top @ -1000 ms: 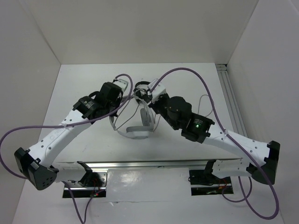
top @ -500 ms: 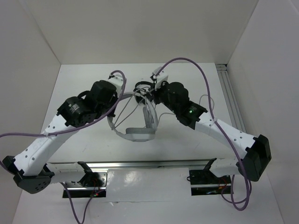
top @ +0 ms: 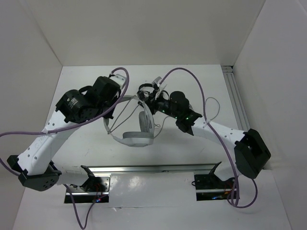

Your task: Wrap the headphones

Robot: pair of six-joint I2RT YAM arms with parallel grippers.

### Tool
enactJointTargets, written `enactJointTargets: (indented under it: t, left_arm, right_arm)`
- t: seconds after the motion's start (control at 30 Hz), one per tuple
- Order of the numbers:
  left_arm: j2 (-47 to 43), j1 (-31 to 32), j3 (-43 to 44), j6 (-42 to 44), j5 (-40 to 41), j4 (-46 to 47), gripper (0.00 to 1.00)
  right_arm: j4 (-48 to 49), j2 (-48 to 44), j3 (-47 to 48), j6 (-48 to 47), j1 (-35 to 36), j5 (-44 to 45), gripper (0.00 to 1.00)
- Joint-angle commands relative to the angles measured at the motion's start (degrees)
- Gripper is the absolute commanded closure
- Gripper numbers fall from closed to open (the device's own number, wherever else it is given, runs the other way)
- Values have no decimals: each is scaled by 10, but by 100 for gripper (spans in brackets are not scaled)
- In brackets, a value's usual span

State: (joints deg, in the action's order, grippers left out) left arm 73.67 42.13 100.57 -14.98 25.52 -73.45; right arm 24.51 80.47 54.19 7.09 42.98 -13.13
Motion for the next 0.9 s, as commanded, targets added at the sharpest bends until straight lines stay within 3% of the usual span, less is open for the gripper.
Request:
enactJointTargets:
  t: [0.0,0.03,0.1,0.2,0.53,0.57,0.63,0.7,0.77,0.8,0.87]
  left_arm:
    - [0,2,63,-51,-15,50,100]
    - [0,2,63,-51,-15,42,100]
    - [0,2,70,-51,-10,34,100]
    - [0,2,81,-51,-5,29,100]
    - [10,2,109,-67,-5,18,100]
    - [16,2,121,-67,-5,18,100]
    - [16,2,126,-67,-5,13,100]
    - [16,2,135,-67,8,13,100]
    - [16,2,135,-72,14,13,100]
    - [16,2,135,-73,22,13,100]
    - [16,-5,135,-80,22,22,100]
  right_arm:
    - [86,27,-22,45,-3,-73,89]
    - [100,27,-23,45,-3,-101,85]
    - [114,42,-28,61,-3,-131,67]
    - [142,59,-33,81,-3,-185,56]
    - [207,93,-73,107,-3,-210,52]
    - [217,101,-80,112,-8,-210,55]
    - [231,116,-86,122,-8,-210,72]
    - [255,129,-91,140,-16,-231,74]
    - [264,129,-101,140,-22,-226,86]
    - [253,129,-107,131,-22,-210,96]
    - [240,129,-107,123,-22,-204,98]
